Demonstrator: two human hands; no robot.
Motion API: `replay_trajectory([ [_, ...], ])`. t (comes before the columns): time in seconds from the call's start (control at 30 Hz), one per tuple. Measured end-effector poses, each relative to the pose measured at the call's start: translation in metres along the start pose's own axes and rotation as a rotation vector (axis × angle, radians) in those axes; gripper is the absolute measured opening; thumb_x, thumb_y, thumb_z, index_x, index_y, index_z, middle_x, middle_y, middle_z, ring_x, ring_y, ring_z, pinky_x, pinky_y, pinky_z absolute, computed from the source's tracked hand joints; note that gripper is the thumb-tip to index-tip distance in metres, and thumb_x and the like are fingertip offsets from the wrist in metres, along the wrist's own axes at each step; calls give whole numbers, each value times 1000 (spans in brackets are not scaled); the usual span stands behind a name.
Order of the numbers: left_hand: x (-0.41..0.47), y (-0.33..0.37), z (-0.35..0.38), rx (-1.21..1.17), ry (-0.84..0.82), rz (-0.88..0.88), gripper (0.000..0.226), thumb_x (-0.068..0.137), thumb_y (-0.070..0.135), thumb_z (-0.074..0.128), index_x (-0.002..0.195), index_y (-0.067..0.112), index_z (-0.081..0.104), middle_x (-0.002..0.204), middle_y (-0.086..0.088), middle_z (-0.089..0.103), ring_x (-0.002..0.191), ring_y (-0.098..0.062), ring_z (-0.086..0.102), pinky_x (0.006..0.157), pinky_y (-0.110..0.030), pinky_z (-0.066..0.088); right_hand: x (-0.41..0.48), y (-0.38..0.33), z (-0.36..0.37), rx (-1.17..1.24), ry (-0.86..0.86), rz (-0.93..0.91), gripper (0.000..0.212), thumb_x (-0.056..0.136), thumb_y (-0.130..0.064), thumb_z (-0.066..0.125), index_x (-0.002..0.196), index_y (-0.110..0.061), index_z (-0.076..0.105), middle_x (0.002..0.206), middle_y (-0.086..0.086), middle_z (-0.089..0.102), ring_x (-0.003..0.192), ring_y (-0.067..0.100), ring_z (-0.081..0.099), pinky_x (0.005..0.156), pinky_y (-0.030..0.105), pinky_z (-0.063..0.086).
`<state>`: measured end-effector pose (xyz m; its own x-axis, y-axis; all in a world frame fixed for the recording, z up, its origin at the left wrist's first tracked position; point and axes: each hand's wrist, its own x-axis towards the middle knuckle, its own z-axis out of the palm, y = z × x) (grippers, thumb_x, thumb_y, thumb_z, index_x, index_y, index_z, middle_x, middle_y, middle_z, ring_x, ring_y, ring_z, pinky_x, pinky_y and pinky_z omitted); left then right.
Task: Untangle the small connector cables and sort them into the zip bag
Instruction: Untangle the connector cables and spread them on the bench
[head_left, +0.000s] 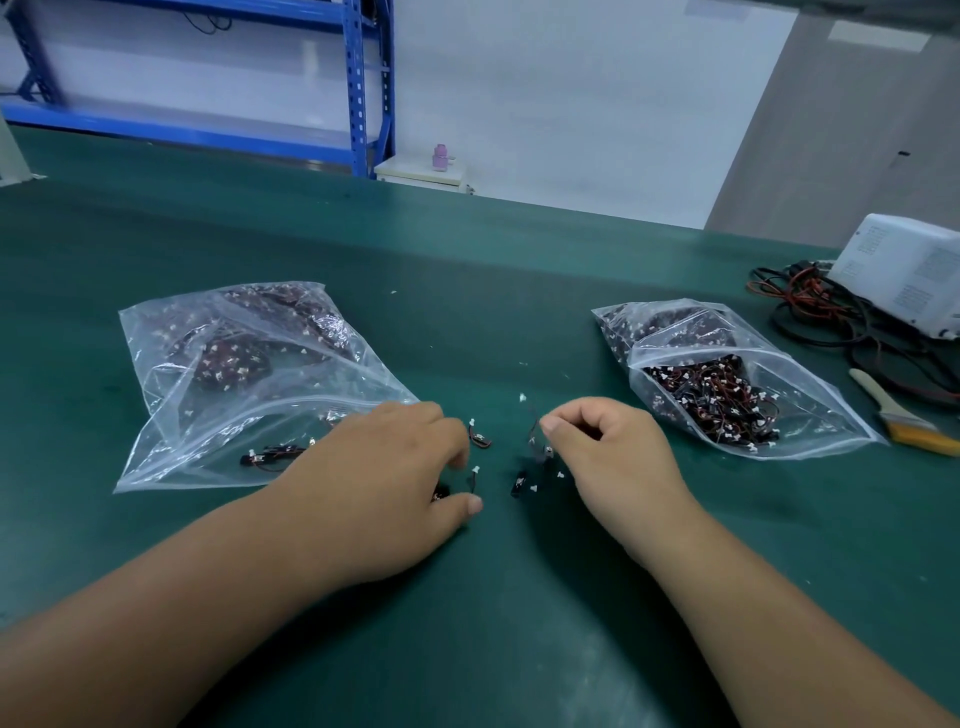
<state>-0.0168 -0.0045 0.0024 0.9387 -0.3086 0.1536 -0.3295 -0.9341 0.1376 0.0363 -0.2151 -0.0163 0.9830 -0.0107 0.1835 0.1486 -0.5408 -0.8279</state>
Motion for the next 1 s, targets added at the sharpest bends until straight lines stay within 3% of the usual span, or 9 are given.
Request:
replay_trajectory([
  [0.13,2,2,5,35,-42,54,78,79,81,16,144,43,30,142,24,31,131,-7,27,114,-33,25,2,5,-4,-123,-36,2,15,91,-21,64,83,-30,72,77,-16,65,73,0,59,77,27,48],
  [0.2,6,2,10,78,-82,53,85,78,83,7,151,42,21,152,23,21,137,-8,19,116,-36,17,2,7,-6,-312,-70,-17,10,90,-28,66,97,-32,73,92,-16,60,91,6,60,96,37,46],
  [0.27,10,2,14,115,-104,52,87,79,83,3,152,39,22,154,22,20,138,-9,18,115,-36,14,-1,5,-6,-423,-116,-26,16,90,-41,66,103,-35,71,98,-15,56,95,8,58,102,41,42],
  [0.4,12,0,16,145,-89,82,89,77,83,1,149,39,29,152,25,25,137,-8,20,113,-36,14,-4,1,-6,-521,-154,-69,16,89,-43,65,104,-40,71,97,-12,49,96,9,56,100,39,42],
  [0.53,11,-1,14,145,-108,153,83,78,81,7,148,42,30,154,25,20,139,-5,15,112,-35,12,-8,-1,-7,-449,-180,-107,10,89,-28,66,93,-35,73,93,-12,49,93,9,55,98,41,44],
  [0.67,11,-2,10,188,-112,196,70,86,76,15,146,44,32,146,23,21,133,-8,20,109,-34,15,-10,-2,-9,-452,-198,-122,19,83,-15,61,80,-32,70,90,-11,52,90,13,57,89,36,49],
  [0.83,13,-4,11,187,-102,225,61,93,70,24,147,43,32,140,24,30,130,-7,25,107,-32,15,-8,4,-8,-380,-169,-158,37,77,-1,57,94,-31,69,88,-12,53,79,8,54,78,32,51],
  [1.0,14,-5,14,184,-87,201,60,96,65,20,151,42,24,154,27,21,139,-4,19,110,-32,15,-5,7,-8,-211,-114,-132,48,82,6,53,101,-36,67,94,-14,61,80,1,58,69,11,46],
])
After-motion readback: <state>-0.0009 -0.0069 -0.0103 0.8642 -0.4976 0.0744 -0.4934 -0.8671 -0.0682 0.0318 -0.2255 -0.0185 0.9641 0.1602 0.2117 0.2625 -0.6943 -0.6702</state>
